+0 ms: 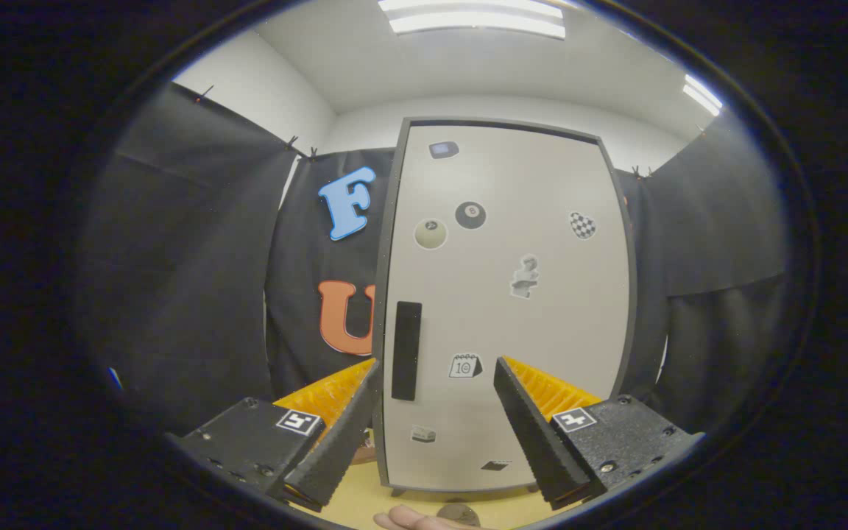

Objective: Open the shoe cabinet door, grab the shoes and put them into the shoe cabinet, then close the shoe cabinet door.

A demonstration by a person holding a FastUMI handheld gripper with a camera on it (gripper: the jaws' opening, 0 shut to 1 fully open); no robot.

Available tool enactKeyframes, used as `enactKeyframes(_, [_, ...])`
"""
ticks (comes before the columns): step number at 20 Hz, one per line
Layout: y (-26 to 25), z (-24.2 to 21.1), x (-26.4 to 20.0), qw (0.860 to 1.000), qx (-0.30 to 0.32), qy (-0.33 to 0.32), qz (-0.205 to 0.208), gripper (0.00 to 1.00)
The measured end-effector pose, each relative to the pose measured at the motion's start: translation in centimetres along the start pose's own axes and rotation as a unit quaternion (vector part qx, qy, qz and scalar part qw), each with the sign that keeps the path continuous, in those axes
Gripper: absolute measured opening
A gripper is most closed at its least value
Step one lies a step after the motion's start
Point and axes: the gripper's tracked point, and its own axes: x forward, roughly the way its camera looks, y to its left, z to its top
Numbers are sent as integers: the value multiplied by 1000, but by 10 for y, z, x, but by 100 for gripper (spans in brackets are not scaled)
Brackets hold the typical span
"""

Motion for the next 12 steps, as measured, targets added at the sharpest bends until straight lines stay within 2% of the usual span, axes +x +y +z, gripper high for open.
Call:
enactKeyframes(5, [3, -18, 63, 998, 32, 46, -22, 99])
enactKeyframes(8, [5, -26, 92, 996, 53, 69, -12, 97])
enactKeyframes(10, [11, -29, 104, 995, 60, 74, 0, 91])
enactKeyframes(12, [22, -33, 108, 995, 59, 84, 10, 78])
